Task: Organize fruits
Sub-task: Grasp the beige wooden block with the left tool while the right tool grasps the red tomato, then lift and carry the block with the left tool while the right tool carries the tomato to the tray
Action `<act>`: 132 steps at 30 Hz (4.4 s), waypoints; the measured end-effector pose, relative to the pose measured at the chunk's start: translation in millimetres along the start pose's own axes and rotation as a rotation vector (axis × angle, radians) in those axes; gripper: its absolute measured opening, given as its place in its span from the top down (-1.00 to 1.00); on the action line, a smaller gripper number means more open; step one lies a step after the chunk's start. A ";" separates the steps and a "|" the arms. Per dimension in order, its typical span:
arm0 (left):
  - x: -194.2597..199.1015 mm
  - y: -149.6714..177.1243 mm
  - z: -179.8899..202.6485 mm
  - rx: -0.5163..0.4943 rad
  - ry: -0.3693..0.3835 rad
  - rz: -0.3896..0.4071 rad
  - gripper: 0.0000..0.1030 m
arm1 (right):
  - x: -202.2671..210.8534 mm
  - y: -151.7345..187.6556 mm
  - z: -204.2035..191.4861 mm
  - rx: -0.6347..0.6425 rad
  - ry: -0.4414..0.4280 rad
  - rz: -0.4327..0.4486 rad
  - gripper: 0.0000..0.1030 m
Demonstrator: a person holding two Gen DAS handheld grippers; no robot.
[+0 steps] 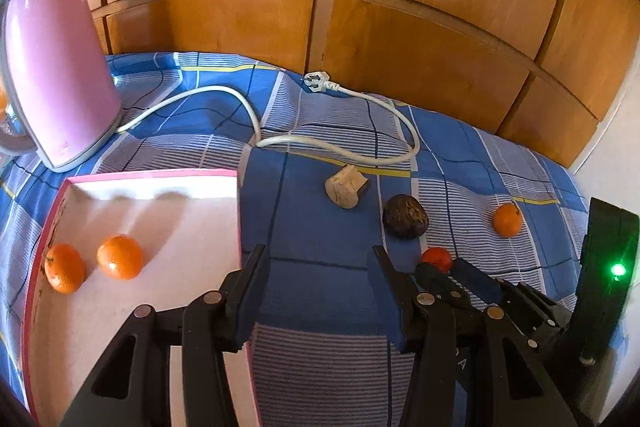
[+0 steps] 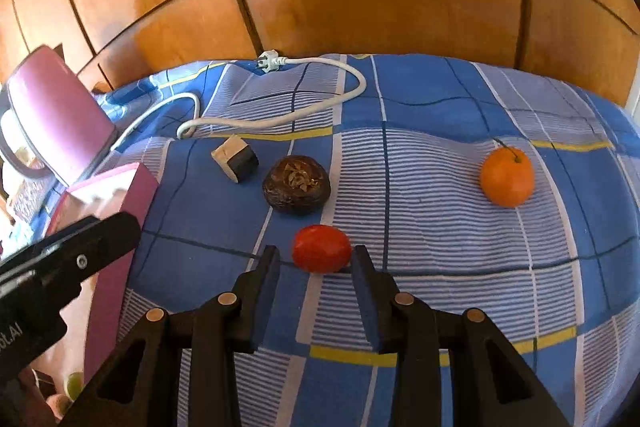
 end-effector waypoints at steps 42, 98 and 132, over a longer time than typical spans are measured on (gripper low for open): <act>-85.6 -36.7 34.4 -0.141 0.030 -0.092 0.00 | -13.5 -22.8 36.0 0.015 0.093 0.021 0.41; 84.3 124.9 16.4 -0.103 0.082 -0.024 0.24 | 105.9 101.5 10.9 -0.026 0.034 -0.025 0.45; 126.0 75.0 -118.5 0.144 -0.087 0.125 0.24 | 118.6 44.0 -150.1 0.217 -0.188 0.044 0.45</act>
Point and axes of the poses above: each gripper's, at about its wrist camera, not at the fingertips, and x roughly against the way its jaws point, z to its right, y to its underside, the point moved 10 cm from there along -x, roughly the way its jaws point, and after that the axes turned 9 degrees about x, right-handed, at the moved point
